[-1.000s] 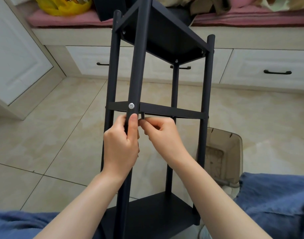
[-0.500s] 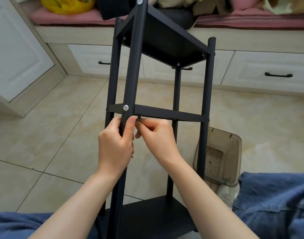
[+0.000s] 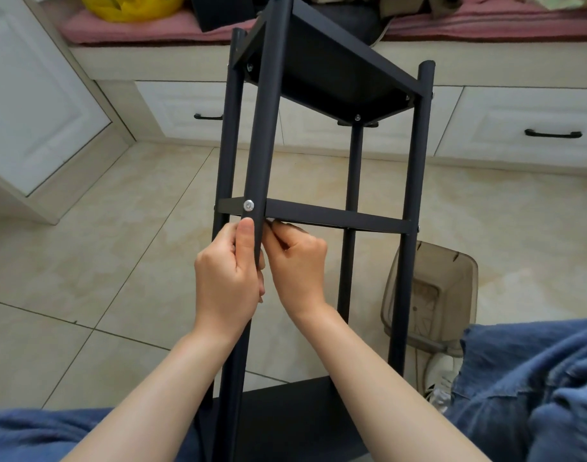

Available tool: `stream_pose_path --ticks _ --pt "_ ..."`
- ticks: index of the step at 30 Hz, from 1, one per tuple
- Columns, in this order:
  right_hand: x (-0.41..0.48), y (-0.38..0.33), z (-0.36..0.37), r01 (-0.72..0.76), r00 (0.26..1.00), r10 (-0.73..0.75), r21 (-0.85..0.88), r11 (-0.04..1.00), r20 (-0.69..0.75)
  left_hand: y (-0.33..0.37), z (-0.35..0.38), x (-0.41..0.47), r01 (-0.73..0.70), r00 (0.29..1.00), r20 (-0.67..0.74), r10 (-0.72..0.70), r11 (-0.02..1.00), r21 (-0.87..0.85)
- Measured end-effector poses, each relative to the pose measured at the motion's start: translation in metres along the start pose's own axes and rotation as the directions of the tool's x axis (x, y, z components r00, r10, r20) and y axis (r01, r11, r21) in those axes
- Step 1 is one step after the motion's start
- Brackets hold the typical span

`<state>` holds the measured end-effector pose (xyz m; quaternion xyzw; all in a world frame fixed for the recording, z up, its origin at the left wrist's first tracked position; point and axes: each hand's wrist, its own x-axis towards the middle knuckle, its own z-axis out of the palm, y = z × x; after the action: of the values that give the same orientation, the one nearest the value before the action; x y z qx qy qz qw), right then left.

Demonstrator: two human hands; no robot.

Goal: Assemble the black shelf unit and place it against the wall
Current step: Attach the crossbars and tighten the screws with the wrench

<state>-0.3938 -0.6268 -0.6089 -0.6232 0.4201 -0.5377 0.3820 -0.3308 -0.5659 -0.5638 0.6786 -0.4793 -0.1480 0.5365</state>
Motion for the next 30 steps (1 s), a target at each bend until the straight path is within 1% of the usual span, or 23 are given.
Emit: stream_pose_path --ticks 3,6,8,12,18,21,30 --pt "0.001 0.003 0.005 0.043 0.998 -0.043 0.01 0.999 -0.038 -0.001 -0.001 0.0 0.005 1.0 0.003 -0.005 1.0 0.004" --pt "0.0 0.007 0.004 0.049 0.998 -0.048 0.01 0.999 -0.033 -0.002 -0.001 0.0 0.01 1.0 0.001 -0.01 1.0 0.002" --pt "-0.001 0.01 0.001 0.039 0.999 -0.038 -0.015 0.999 0.014 -0.003 -0.001 0.0 0.011 1.0 -0.002 -0.011 1.0 0.011" --pt "-0.004 0.012 -0.009 -0.001 0.986 0.016 -0.089 0.996 0.163 -0.005 -0.003 0.0 0.013 1.0 -0.012 -0.013 1.0 0.016" --pt "-0.002 0.0 -0.026 0.016 0.969 0.011 -0.108 0.994 0.245 -0.005 -0.005 -0.002 0.032 0.999 -0.024 -0.032 0.999 0.006" --pt "-0.001 -0.006 -0.033 0.034 0.965 -0.001 -0.121 0.992 0.263 -0.002 -0.004 -0.002 0.029 0.999 -0.022 -0.029 1.0 -0.003" --pt "0.005 -0.018 -0.043 -0.02 0.963 0.057 -0.14 0.99 0.263 0.003 -0.001 -0.004 0.021 1.0 0.004 -0.021 1.0 -0.014"
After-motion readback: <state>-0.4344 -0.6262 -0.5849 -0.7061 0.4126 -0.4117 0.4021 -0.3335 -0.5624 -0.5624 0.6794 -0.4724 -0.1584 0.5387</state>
